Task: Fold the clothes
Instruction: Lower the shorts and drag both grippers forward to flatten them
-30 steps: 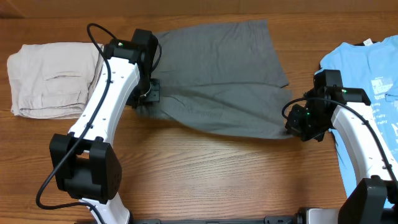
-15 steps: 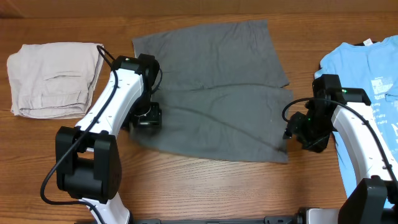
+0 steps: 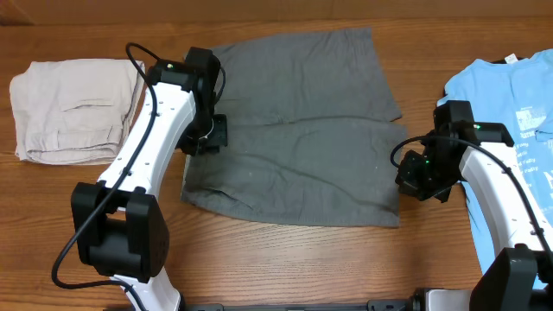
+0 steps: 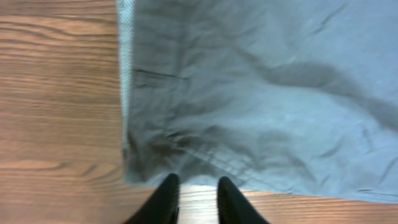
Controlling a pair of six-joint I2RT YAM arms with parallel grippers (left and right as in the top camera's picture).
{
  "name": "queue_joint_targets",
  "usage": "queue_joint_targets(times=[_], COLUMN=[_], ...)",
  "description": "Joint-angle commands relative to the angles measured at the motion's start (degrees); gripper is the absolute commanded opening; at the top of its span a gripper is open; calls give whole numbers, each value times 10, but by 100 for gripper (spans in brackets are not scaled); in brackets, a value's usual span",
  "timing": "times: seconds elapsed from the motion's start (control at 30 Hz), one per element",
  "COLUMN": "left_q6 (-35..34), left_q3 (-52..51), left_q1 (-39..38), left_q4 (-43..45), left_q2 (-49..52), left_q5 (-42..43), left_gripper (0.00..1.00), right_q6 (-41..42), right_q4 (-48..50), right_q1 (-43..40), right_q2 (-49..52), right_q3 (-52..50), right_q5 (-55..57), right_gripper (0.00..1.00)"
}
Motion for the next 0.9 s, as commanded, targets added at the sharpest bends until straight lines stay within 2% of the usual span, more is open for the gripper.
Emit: queue_joint_targets(times=[0.0, 0.23, 0.6, 0.87], left_q6=[0, 0, 3, 9], left_q3=[-50, -161, -236, -264], left_q1=[3, 3, 3, 3], left_q4=[36, 125, 177, 161], left_q2=[-1, -1, -1, -1], left_q5=[47, 63, 63, 61], left_gripper=[18, 14, 18, 23], right_q6=[0, 3, 58, 80], right_q4=[30, 126, 216, 181], right_q1=[13, 16, 18, 18], right_q2=[-13, -9, -9, -9], right_q3=[-33, -116, -219, -241], right_q5=[-8, -34, -44, -44], right_gripper=[4, 4, 4, 4])
